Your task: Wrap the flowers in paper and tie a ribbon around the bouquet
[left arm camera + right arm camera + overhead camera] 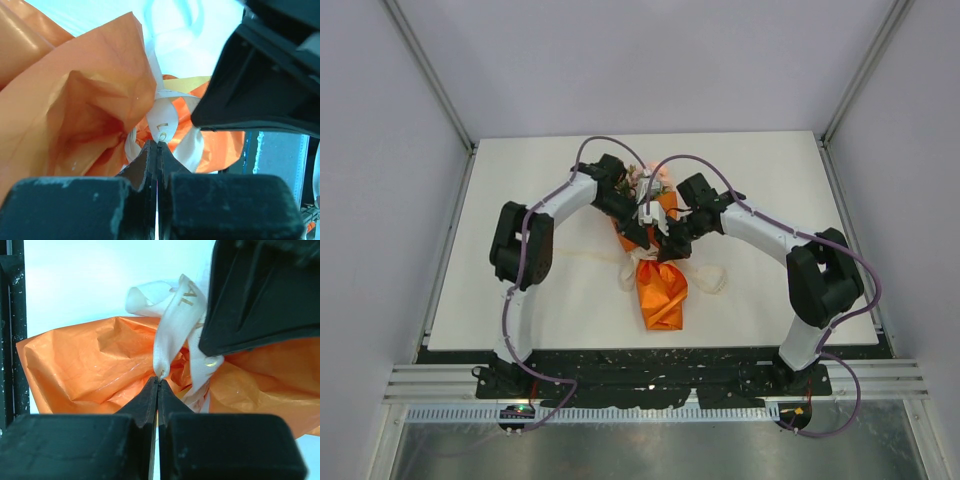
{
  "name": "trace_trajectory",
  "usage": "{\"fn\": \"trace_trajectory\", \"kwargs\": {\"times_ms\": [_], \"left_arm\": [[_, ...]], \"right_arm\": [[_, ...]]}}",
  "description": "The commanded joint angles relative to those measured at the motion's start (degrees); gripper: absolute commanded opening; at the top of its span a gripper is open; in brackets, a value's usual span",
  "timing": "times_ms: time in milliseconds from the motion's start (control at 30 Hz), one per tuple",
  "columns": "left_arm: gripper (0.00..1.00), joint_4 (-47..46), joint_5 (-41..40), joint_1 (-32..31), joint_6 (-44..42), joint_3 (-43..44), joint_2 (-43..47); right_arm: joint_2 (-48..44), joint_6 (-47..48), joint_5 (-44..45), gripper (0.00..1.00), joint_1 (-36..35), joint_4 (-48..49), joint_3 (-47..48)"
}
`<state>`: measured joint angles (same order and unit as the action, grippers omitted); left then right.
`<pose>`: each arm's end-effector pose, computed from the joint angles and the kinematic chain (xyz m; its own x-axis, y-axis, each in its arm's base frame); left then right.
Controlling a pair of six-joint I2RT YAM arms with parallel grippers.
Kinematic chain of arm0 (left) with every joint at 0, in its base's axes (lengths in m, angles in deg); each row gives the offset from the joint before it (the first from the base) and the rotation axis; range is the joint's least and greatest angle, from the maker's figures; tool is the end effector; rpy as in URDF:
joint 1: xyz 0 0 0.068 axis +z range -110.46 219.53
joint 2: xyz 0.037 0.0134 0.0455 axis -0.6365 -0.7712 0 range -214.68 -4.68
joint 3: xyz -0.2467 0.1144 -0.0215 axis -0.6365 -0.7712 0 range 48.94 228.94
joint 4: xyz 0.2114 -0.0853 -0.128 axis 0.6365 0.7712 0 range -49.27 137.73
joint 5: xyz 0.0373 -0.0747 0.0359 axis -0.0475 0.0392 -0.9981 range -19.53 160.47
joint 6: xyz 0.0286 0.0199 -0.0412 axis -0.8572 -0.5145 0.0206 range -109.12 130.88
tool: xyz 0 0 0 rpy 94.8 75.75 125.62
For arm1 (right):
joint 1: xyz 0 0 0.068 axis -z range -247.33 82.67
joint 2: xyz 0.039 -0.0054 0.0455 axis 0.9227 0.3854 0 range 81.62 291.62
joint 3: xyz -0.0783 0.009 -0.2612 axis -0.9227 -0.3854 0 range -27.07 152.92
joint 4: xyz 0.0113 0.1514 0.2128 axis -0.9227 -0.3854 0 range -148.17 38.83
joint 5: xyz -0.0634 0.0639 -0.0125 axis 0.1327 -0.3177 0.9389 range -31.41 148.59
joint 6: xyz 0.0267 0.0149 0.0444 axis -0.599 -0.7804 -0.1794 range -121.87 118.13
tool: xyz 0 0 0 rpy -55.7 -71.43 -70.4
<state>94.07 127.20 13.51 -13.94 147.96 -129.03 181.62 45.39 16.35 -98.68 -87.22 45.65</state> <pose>0.3773 -0.2174 0.1892 -0.6368 0.5671 -0.5224 0.7222 0.2015 -0.6617 0.2916 0.2057 0.2249 -0.0458 -0.6646 -0.7458 -0.9968 -0.0189 0.0781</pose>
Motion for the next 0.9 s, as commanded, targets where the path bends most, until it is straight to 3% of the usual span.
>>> {"fn": "trace_trajectory", "kwargs": {"times_ms": [0,100,333,533,767,867], "left_arm": [[0.0,-0.96,5.58,0.97,1.35,2.49,5.18],[0.0,-1.66,6.29,0.97,1.79,1.88,5.18],[0.0,-11.49,4.62,2.37,12.05,-1.46,4.56],[0.0,-17.21,4.36,3.43,22.34,-1.46,1.66],[0.0,-21.17,3.47,3.35,27.37,-2.61,0.17],[0.0,-21.26,3.21,3.34,27.81,-2.17,-0.27]], "right_arm": [[-1.39,0.2,-1.62,0.06,0.24,0.63,1.01],[-1.22,-0.42,-1.71,0.09,0.24,0.63,1.54],[-2.09,-4.8,-1.88,0.42,2.08,0.63,3.03],[-5.25,-8.41,0.22,0.53,2.7,3.0,3.82],[-7.89,-7.89,13.73,0.55,-7.56,9.58,2.77],[-7.46,-6.75,19.11,0.64,-11.97,14.5,0.14]]}}
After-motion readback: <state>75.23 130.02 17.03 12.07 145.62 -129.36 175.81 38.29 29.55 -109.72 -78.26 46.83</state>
